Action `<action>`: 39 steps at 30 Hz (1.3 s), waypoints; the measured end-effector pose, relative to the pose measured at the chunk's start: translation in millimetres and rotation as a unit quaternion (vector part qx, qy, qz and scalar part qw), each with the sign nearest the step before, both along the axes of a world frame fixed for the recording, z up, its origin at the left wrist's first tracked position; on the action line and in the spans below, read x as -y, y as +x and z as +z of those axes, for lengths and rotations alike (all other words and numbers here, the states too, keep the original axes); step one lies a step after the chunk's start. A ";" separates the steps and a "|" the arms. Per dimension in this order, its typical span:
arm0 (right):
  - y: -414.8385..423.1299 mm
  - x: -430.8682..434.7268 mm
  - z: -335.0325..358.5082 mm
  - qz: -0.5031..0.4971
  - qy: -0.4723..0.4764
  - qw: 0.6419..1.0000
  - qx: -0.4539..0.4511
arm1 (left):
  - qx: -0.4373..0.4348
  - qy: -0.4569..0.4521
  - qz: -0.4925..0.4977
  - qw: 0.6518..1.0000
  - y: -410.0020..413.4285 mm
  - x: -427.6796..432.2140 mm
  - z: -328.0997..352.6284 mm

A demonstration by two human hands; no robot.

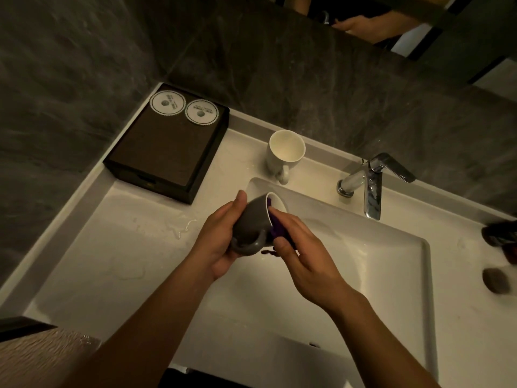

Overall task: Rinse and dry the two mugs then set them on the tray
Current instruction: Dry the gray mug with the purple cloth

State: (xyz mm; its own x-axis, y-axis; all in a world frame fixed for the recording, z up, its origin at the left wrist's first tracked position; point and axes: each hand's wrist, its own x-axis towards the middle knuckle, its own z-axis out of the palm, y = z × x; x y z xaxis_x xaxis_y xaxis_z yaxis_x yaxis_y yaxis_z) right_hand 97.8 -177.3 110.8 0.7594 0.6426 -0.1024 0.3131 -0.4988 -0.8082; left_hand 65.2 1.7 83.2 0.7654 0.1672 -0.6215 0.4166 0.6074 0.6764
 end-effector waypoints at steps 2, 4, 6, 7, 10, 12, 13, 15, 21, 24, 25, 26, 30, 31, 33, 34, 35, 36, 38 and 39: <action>-0.9 -2.0 -1.4 -0.011 -0.018 1.000 0.011 | -0.020 0.017 0.013 1.000 2.5 6.2 2.0; -2.7 -4.6 0.7 -0.021 -0.011 1.000 -0.004 | -0.022 0.062 0.034 0.997 4.0 12.7 2.9; -4.9 -7.2 6.2 -0.053 0.032 0.995 -0.074 | -0.011 0.125 0.049 0.991 4.8 16.6 3.2; -6.1 -8.5 8.2 -0.071 0.052 0.991 -0.105 | -0.002 0.159 0.054 0.986 5.2 17.8 2.4; -8.1 -15.9 12.4 -0.148 0.089 0.979 -0.112 | 0.037 0.251 0.074 0.965 3.7 24.2 -0.7; -8.7 -23.1 14.1 -0.213 0.125 0.961 -0.127 | 0.056 0.307 0.084 0.946 1.6 31.0 -3.0; -9.1 -26.8 15.2 -0.236 0.143 0.950 -0.144 | 0.062 0.324 0.089 0.940 0.9 34.0 -4.1; -8.9 -30.7 14.3 -0.253 0.144 0.943 -0.160 | 0.057 0.313 0.099 0.943 2.3 36.8 -4.8; -9.3 -11.7 19.7 -0.186 0.164 0.958 -0.141 | -0.037 0.161 0.080 0.983 8.7 24.8 -2.2; -8.0 -1.7 15.9 -0.087 0.091 0.992 -0.026 | -0.042 0.106 0.051 0.992 9.6 19.7 1.8; -7.6 0.5 11.3 -0.071 0.075 0.995 0.008 | -0.040 0.091 0.048 0.994 9.7 19.3 3.9; -6.7 2.1 7.3 -0.070 0.070 0.995 0.023 | -0.037 0.085 0.048 0.995 9.8 19.3 5.5; -4.3 0.6 3.1 -0.121 0.073 0.990 0.007 | -0.028 0.089 0.057 0.994 11.8 21.7 10.3; -4.0 -0.1 1.4 -0.114 0.061 0.991 0.030 | -0.026 0.095 0.060 0.993 12.6 22.0 10.9; -4.0 -3.2 -0.9 -0.105 0.053 0.992 0.048 | -0.020 0.120 0.064 0.990 14.4 21.5 11.9; -4.0 -4.9 -1.2 -0.108 0.058 0.992 0.037 | -0.015 0.135 0.066 0.989 15.4 21.1 12.3; -4.3 -6.3 -0.8 -0.111 0.061 0.992 0.024 | -0.009 0.149 0.066 0.987 16.3 20.9 12.8; -4.4 -7.7 0.1 -0.111 0.063 0.992 0.018 | -0.002 0.163 0.066 0.984 17.0 21.0 14.0; -4.6 -10.1 0.3 -0.112 0.062 0.992 0.019 | 0.016 0.198 0.073 0.977 17.6 21.5 15.2; -4.1 -11.4 0.1 -0.116 0.061 0.991 0.022 | 0.030 0.221 0.079 0.972 17.7 22.0 14.7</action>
